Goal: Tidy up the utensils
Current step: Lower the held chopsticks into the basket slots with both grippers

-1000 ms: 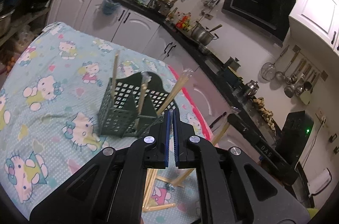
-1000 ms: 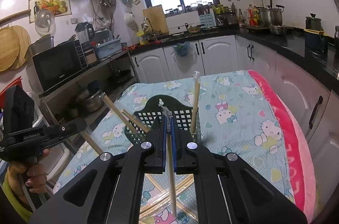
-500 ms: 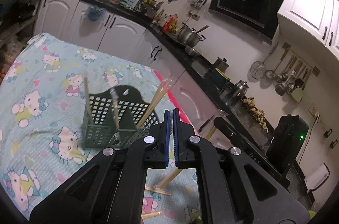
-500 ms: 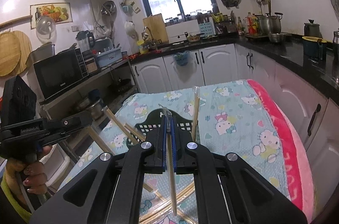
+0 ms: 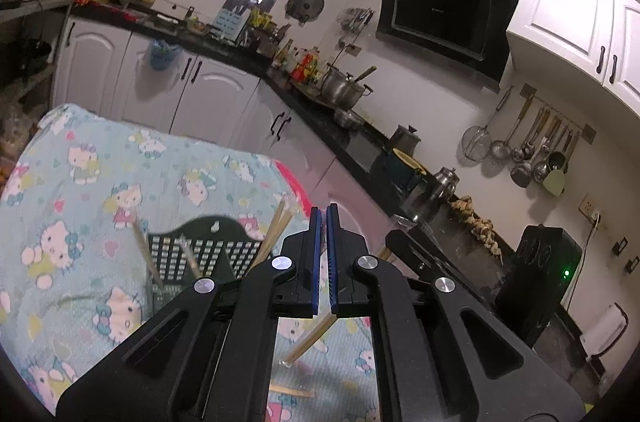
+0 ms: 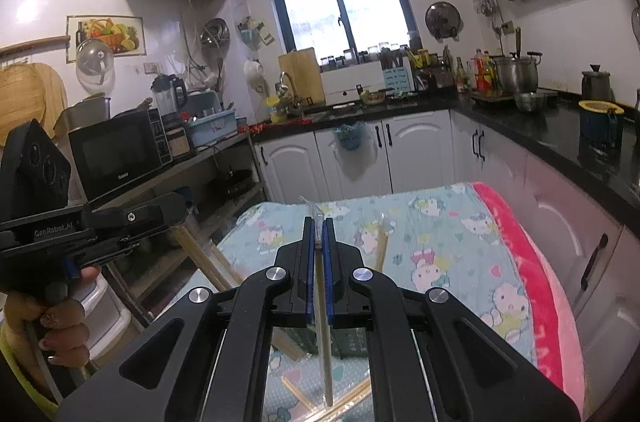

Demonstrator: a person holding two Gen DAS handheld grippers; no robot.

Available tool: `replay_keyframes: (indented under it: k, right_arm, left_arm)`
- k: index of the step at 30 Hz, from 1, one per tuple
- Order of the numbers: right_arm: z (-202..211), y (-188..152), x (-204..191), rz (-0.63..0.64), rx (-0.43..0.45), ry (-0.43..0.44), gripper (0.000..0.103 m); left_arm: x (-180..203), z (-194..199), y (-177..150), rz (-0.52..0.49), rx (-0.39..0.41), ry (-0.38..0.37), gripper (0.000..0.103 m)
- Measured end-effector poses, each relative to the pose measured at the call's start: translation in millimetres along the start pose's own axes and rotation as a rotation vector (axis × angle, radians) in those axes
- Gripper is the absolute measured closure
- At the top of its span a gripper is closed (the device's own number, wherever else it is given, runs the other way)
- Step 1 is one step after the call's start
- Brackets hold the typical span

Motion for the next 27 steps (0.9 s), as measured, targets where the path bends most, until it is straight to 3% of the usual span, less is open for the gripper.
replay_keyframes:
  k: [11, 27]
  right_arm:
    - [-2.0, 28.5, -14.6, 0.027, 0.063, 0.020, 0.099]
    - [-15.4, 62.7, -32.7, 0.089, 0.161, 0.028, 0.099]
  left_arm:
    - [-0.2, 0.3, 26.5, -0.030, 0.049, 0.014, 0.102]
    - [-15.9, -19.5, 44.4, -0.032, 0.050, 0.062, 0.102]
Point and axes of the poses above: each gripper's, at about its wrist camera, not at the fingertips, and z roughly against the way its jaws point, x to its right, y to its top, the point moved 1 cm from there along -z, roughly the way its jaws point, and after that the axes turned 15 degrees about -z, right-handed, at the moved point
